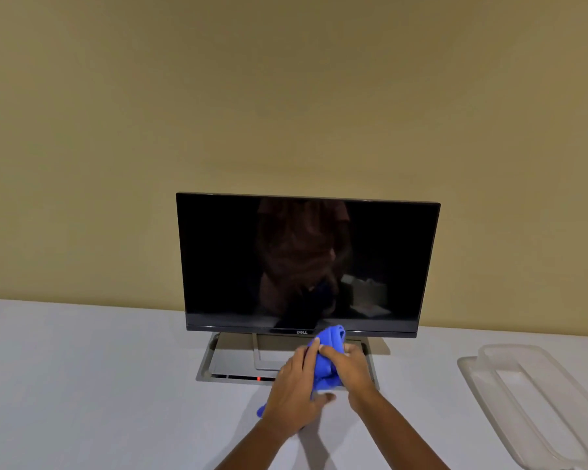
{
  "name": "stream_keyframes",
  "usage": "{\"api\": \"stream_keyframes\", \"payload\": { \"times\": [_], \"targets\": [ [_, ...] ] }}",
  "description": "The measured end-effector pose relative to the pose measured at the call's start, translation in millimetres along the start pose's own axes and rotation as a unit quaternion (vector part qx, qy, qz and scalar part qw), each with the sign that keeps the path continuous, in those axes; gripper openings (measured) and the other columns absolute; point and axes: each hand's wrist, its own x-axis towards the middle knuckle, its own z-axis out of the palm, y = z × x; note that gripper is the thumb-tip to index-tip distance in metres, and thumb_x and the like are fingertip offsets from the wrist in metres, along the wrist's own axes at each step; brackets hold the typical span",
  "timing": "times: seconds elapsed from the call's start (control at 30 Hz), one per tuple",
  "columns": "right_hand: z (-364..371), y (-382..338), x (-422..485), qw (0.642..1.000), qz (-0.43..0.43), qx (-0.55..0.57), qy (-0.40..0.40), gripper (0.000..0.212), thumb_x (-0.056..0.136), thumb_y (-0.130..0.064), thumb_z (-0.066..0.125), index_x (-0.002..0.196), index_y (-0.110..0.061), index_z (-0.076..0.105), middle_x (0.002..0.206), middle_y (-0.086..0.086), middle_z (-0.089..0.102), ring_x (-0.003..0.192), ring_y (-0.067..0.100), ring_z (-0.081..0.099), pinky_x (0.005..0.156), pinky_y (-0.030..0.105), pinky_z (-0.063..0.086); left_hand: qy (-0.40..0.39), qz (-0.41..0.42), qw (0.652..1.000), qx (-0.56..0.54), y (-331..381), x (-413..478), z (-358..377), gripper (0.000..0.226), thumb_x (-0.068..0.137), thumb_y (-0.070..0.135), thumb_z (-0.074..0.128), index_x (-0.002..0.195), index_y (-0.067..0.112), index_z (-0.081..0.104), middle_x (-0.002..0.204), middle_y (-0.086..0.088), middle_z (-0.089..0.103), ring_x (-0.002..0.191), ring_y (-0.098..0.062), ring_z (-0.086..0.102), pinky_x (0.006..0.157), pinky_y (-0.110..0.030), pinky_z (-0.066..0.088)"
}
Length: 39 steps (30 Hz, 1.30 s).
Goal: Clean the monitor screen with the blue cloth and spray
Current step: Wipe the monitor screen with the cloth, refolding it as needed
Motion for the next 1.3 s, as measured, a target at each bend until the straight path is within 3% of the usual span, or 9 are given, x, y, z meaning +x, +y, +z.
{"api": "stream_keyframes", "payload": {
  "times": [0.2,0.33,0.53,0.63,0.77,0.9,1.03,1.17,1.3],
  "targets": [
    [21,-33,-16,0.961,-0.274,-0.031,0.018,0.008,0.093,-0.026,0.052,0.1,-0.025,0.055,0.098,-0.004,0.065,0.088,0.008,0.062,0.075,0.019,0.053,0.177,-0.035,0.957,-0.229,-1,35,-61,0.045,0.084,0.006,0.051,0.124,0.025,0.042,0.102,0.006,0.062,0.08,-0.007,0.06,0.069,-0.02,0.05],
    [26,-34,-4,0.884,-0.416,-0.209,0.041,0.069,0.08,-0.044,0.065,0.139,-0.033,0.031,0.152,0.0,0.018,0.137,0.003,0.022,0.106,0.025,0.03,0.204,-0.011,0.907,-0.368,2,60,-103,0.035,0.085,0.004,0.055,0.098,0.036,0.053,0.075,0.012,0.065,0.067,-0.005,0.06,0.059,-0.014,0.05],
    [55,-71,28,0.844,-0.49,-0.182,0.119,0.084,0.074,-0.002,0.07,0.132,-0.045,0.026,0.134,0.012,0.034,0.1,-0.001,0.05,0.082,0.001,0.04,0.079,0.077,0.905,-0.412,6,87,-156,0.022,0.089,0.013,0.055,0.104,0.028,0.057,0.104,0.007,0.065,0.095,0.002,0.064,0.081,-0.013,0.05],
    [56,-100,44,0.819,-0.507,-0.176,0.204,0.077,0.073,-0.002,0.069,0.135,-0.034,0.039,0.129,0.015,0.037,0.103,0.024,0.055,0.082,0.019,0.046,0.253,0.097,0.929,-0.253,-15,94,-187,0.036,0.087,0.028,0.047,0.119,0.013,0.055,0.121,-0.008,0.059,0.115,-0.017,0.054,0.102,-0.03,0.04],
    [55,-137,69,0.765,-0.49,-0.241,0.34,0.064,0.075,-0.022,0.07,0.134,-0.017,0.046,0.128,0.027,0.046,0.105,0.041,0.053,0.08,0.049,0.049,0.43,-0.014,0.884,-0.182,-72,101,-229,0.044,0.096,0.029,0.03,0.133,0.009,0.044,0.14,-0.016,0.038,0.132,-0.026,0.035,0.11,-0.031,0.023],
    [83,-155,88,0.719,-0.475,-0.355,0.362,0.06,0.078,-0.046,0.055,0.132,-0.021,0.05,0.133,0.021,0.051,0.113,0.041,0.052,0.075,0.048,0.048,0.317,-0.099,0.858,-0.392,-115,102,-236,0.054,0.096,0.045,0.009,0.143,0.023,0.027,0.15,0.0,0.03,0.135,-0.009,0.027,0.106,-0.022,0.013],
    [139,-146,93,0.673,-0.529,-0.399,0.327,0.057,0.077,-0.048,0.055,0.13,-0.028,0.051,0.138,0.011,0.048,0.108,0.037,0.053,0.076,0.045,0.047,0.259,-0.076,0.85,-0.453,-139,96,-227,0.104,0.061,0.088,0.008,0.134,0.021,0.041,0.133,0.006,0.047,0.121,-0.009,0.044,0.111,-0.03,0.023],
    [191,-106,91,0.609,-0.599,-0.452,0.257,0.053,0.078,-0.045,0.055,0.13,-0.033,0.052,0.136,0.004,0.054,0.108,0.031,0.045,0.078,0.04,0.043,0.274,-0.073,0.803,-0.524,-150,99,-220,0.075,0.091,0.052,-0.01,0.123,0.019,0.049,0.131,-0.007,0.053,0.113,-0.018,0.052,0.108,-0.035,0.033],
    [214,-42,93,0.503,-0.668,-0.522,0.171,0.05,0.073,-0.029,0.059,0.122,-0.034,0.056,0.128,-0.003,0.057,0.103,0.024,0.047,0.077,0.039,0.038,0.255,-0.086,0.786,-0.556,-164,98,-216,0.08,0.089,0.056,-0.007,0.126,0.012,0.049,0.116,-0.006,0.062,0.105,-0.02,0.06,0.089,-0.027,0.047]
  ]
}}
